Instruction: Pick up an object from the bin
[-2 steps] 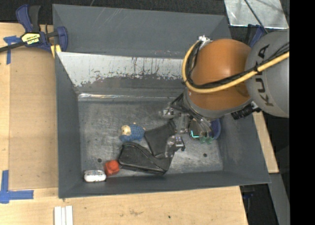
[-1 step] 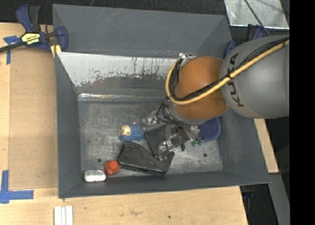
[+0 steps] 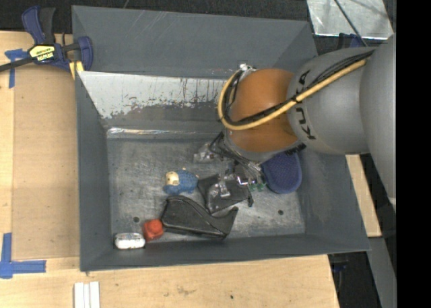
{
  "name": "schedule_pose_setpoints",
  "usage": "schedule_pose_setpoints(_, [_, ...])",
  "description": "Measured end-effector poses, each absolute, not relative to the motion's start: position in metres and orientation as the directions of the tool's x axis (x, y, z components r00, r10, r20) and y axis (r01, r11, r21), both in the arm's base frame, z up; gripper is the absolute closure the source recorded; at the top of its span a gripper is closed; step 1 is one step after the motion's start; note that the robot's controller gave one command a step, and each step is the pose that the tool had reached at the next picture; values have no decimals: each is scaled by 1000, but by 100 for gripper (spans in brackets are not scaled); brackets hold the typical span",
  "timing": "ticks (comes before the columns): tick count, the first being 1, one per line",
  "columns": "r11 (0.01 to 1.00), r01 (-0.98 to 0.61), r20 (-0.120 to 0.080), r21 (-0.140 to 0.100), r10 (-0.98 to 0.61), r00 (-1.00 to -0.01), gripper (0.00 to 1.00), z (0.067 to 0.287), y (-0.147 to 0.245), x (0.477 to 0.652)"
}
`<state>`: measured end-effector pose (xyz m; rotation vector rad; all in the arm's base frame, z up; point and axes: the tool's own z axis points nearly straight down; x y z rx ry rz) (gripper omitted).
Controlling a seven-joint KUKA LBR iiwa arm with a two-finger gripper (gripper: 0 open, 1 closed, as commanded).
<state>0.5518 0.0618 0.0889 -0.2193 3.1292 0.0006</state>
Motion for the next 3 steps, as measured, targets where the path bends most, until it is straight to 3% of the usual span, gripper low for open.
schedule_pose_setpoints(1, [990, -139, -5, 0, -139, -990, 100, 89, 62, 552])
schedule_pose_setpoints(2, [990, -139, -5, 0, -139, -990, 0, 89, 62, 552])
schedule_pose_setpoints(3, [990, -138, -5, 0, -138, -990, 100, 89, 62, 552])
